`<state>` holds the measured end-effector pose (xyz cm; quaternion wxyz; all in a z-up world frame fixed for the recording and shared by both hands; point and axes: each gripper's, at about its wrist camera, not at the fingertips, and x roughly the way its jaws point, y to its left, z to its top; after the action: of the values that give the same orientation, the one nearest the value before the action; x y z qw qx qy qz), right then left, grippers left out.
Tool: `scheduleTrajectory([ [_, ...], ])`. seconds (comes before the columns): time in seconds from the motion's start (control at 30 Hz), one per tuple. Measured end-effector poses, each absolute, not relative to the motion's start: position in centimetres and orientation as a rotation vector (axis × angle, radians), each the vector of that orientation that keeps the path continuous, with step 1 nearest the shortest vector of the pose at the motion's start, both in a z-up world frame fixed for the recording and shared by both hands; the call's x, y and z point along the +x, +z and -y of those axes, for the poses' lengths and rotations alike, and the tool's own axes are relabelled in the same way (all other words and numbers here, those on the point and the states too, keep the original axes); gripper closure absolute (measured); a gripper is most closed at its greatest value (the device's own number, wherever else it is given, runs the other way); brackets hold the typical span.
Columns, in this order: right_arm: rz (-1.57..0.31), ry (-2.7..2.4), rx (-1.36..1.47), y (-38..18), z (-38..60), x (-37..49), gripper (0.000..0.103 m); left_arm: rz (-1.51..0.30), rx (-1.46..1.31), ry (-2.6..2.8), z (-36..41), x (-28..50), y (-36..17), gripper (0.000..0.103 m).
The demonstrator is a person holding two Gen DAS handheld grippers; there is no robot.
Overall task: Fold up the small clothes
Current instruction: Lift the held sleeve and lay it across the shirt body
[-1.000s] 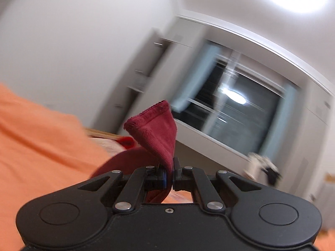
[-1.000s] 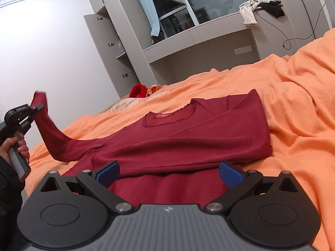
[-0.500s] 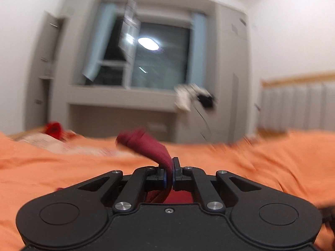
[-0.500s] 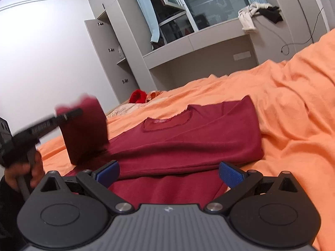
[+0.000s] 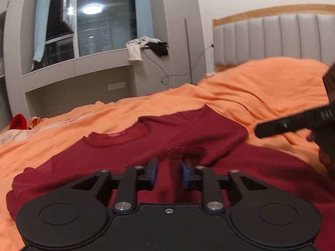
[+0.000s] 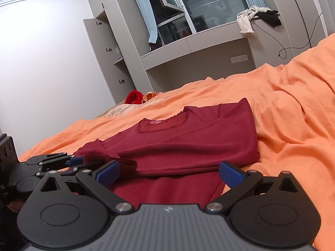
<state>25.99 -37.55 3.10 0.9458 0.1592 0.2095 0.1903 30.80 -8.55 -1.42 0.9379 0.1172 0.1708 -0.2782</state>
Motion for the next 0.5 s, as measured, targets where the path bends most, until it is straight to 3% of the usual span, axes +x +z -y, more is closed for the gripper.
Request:
scheduleTrajectory([
  [0.17, -0.433, 0.382, 0.323, 3.0, 37.5, 26.2, 0.000, -0.375, 0.248, -0.606, 8.5, 30.6, -0.7, 0.049],
  [0.23, -0.434, 0.382, 0.322, 3.1, 37.4, 26.2, 0.000, -0.384, 0.239, -0.617, 8.1, 30.9, -0.2, 0.032],
  [0.33, -0.440, 0.383, 0.309, 3.0, 37.0, 26.5, 0.000, -0.400, 0.189, -0.599, 6.7, 31.1, 0.7, 0.014],
  [0.5, -0.458, 0.382, 0.261, 2.8, 36.2, 26.6, 0.000, -0.402, 0.095, -0.562, 3.6, 31.4, 2.0, 0.004],
])
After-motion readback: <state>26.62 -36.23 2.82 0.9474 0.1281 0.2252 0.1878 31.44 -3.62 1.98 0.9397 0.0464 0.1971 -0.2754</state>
